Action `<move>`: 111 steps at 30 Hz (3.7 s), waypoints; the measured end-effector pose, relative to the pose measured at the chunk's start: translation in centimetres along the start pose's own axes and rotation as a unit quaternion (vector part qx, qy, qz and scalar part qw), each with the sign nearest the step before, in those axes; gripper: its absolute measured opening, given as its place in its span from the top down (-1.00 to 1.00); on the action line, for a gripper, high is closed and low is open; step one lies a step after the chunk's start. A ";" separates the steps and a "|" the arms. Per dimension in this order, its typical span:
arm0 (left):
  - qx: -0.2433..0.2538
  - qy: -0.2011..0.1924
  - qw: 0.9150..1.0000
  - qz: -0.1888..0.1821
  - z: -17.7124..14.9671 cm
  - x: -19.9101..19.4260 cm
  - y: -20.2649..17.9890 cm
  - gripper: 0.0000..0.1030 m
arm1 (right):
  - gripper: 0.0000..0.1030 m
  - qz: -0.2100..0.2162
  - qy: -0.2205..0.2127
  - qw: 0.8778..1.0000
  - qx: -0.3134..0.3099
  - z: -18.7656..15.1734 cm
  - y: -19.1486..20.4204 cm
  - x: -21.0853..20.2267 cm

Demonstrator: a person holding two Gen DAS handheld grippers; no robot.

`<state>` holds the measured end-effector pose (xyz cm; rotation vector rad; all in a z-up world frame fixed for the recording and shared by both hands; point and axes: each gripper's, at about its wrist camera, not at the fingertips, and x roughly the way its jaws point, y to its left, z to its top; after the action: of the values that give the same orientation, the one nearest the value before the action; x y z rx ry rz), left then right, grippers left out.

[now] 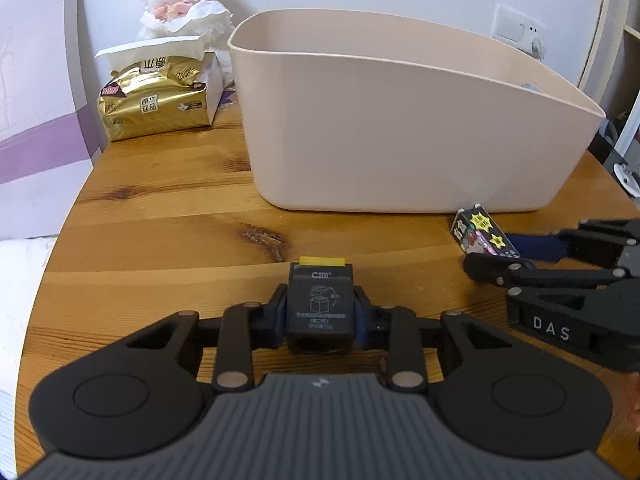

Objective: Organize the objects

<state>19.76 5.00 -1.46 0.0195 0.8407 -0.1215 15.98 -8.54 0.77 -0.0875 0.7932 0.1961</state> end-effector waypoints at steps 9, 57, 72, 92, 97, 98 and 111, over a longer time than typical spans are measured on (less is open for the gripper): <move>-0.014 -0.011 1.000 -0.007 -0.4 -0.1 0.2 0.35 | 0.60 0.010 0.009 1.000 -0.002 -0.1 0.1 -0.6; 0.037 -0.002 0.998 0.055 13.6 3.2 -4.5 0.35 | 0.59 -0.014 -0.031 0.998 0.059 10.9 -7.7 -2.5; 0.026 -0.053 0.996 0.060 13.9 0.2 -4.3 -0.48 | -0.40 -0.020 -0.041 0.998 0.040 10.5 -7.3 -4.1; 0.021 -0.133 0.989 0.064 6.5 -9.2 -5.4 -0.72 | -0.84 -0.008 -0.107 0.993 0.039 5.0 -5.1 -13.5; 0.018 -0.140 0.988 0.064 4.2 -11.2 -5.8 -0.72 | -0.89 -0.009 -0.116 0.992 0.041 2.8 -4.3 -15.5; 0.017 -0.141 0.988 0.066 3.8 -11.7 -6.0 -0.72 | -0.89 -0.008 -0.117 0.992 0.041 2.5 -4.2 -15.9; 0.015 -0.152 0.987 0.056 -1.3 -16.5 -6.8 -0.75 | -0.95 0.018 -0.110 0.993 0.035 -1.2 -2.3 -19.9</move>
<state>7.11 -0.04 10.13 0.0750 0.5314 -0.0290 2.01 -13.83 14.14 0.0153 0.5818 0.2077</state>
